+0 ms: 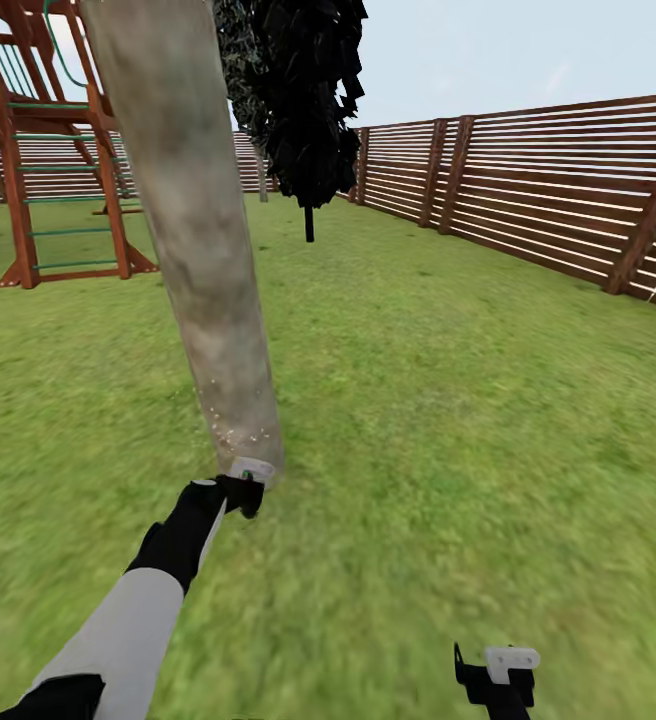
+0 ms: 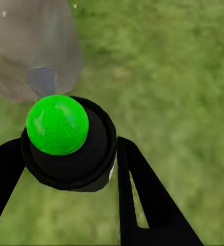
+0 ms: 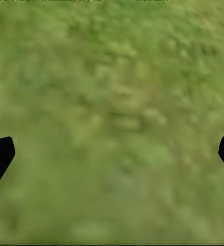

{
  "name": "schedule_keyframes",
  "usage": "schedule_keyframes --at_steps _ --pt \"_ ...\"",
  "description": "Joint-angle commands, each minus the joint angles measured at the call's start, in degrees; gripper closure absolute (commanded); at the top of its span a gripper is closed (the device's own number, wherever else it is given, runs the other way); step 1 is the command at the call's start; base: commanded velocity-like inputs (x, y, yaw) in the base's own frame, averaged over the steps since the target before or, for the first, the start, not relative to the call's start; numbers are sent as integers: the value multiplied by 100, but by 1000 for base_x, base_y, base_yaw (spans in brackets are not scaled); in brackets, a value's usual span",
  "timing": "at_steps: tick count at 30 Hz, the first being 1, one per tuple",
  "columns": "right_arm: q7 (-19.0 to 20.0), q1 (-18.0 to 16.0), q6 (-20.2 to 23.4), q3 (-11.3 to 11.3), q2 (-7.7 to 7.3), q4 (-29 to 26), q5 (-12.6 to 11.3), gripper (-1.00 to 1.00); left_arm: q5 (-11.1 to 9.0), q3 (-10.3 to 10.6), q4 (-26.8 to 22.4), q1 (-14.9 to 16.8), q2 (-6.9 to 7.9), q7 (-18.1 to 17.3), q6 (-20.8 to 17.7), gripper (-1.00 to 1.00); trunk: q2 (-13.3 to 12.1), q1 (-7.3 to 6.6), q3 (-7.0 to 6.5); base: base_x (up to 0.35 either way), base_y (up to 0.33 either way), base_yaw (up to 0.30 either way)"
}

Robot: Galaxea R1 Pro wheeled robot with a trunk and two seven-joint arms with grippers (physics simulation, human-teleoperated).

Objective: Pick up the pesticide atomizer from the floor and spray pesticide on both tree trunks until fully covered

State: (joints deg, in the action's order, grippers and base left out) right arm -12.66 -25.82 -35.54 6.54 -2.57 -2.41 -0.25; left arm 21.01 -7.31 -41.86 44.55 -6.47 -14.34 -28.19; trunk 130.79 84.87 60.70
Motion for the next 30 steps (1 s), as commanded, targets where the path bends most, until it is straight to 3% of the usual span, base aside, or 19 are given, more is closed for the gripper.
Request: schedule_keyframes --at_steps 1,5,7,9,11,12,13,16,19,26,30 --pt "-44 -2 -5 49 1 3 -1 -100 88 -33 -30 151 -31 -57 -241 100 2 -1 6 -14 0 211" --pt "-44 -2 -5 49 1 -1 -1 -100 121 -44 -291 434 92 -55 -613 100 2 -1 6 -3 0 261" --pt "-44 -2 -5 49 -4 0 -1 -100 97 -31 -653 415 305 -66 -1022 100 2 -1 6 0 0 145" --pt "-44 -2 -5 49 -5 2 -1 -100 91 -17 -698 406 290 -68 -1119 100 2 -1 6 0 0 21" --pt "-39 -2 -5 49 -6 3 -1 -100 82 196 -691 441 129 -75 -1151 100 2 -1 6 0 0 6" --pt "-37 -2 -5 49 -6 4 -1 -100 78 372 -706 494 -20 -77 -1197 100 2 -1 6 0 0 1" --pt "-36 -2 -5 49 -6 4 -1 -100 73 406 -701 566 -44 -77 -1246 100 2 -1 6 0 0 0" --pt "-35 -2 -5 49 -6 4 -1 -100 76 409 -711 670 -3 -78 -1308 100 2 -1 6 0 0 0" --pt "-35 -2 -5 49 -6 3 -1 -100 85 382 -874 677 164 -85 -1332 100 2 -1 6 0 -8 0" --pt "-35 -2 -5 49 -6 3 -1 -100 97 384 -991 638 201 -79 -1539 100 2 -1 6 0 -234 2" --pt "-35 -2 -5 49 -6 1 -1 -100 119 375 -991 626 215 -39 -1540 100 2 -1 6 0 -273 231"
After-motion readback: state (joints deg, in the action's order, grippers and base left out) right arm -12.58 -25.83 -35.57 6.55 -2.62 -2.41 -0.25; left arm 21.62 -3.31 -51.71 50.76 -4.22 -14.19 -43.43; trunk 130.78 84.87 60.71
